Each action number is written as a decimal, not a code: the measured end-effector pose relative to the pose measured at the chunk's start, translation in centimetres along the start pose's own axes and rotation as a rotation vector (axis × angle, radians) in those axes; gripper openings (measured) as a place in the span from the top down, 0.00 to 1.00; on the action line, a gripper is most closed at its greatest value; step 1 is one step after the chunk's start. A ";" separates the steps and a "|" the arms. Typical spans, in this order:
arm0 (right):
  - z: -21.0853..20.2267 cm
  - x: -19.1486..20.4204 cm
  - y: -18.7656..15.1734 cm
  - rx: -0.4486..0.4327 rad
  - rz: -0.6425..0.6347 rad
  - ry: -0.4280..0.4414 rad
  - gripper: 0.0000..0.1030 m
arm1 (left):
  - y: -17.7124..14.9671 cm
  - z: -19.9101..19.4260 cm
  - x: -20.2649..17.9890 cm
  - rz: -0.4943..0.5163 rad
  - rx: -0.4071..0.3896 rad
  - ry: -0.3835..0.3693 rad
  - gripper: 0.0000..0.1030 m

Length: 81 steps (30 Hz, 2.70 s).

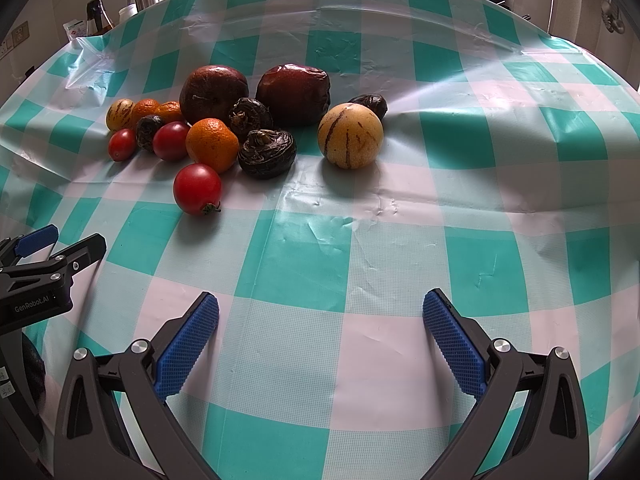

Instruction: Organize fruits

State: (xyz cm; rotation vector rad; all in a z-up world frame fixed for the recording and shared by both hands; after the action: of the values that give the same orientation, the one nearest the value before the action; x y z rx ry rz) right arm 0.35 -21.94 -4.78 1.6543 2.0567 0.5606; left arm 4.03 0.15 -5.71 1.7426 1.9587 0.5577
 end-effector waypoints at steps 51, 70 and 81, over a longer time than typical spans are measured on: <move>-0.9 3.7 4.2 -0.202 0.110 0.235 0.67 | 2.3 -0.3 4.4 -0.082 -0.025 -0.028 0.08; -1.6 2.8 3.5 -0.242 0.167 0.315 0.67 | 7.2 2.9 1.5 0.007 -0.072 -0.099 0.67; -1.3 2.6 3.4 -0.229 0.173 0.292 0.67 | 2.2 -2.7 4.4 -0.089 -0.141 -0.232 0.67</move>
State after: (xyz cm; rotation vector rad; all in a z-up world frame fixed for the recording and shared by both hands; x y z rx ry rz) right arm 1.82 -18.78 -2.04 1.7016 1.9604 1.1114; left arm 3.80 4.82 -2.54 1.5510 1.7815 0.4301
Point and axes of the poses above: each gripper's, at about its wrist camera, not at the fingertips, and z roughly the way its jaws point, x to its left, y to its top, the point moved 7 cm from there along z, roughly the way its jaws point, and after that the axes turned 8 degrees about -z, right-handed, at the moved point
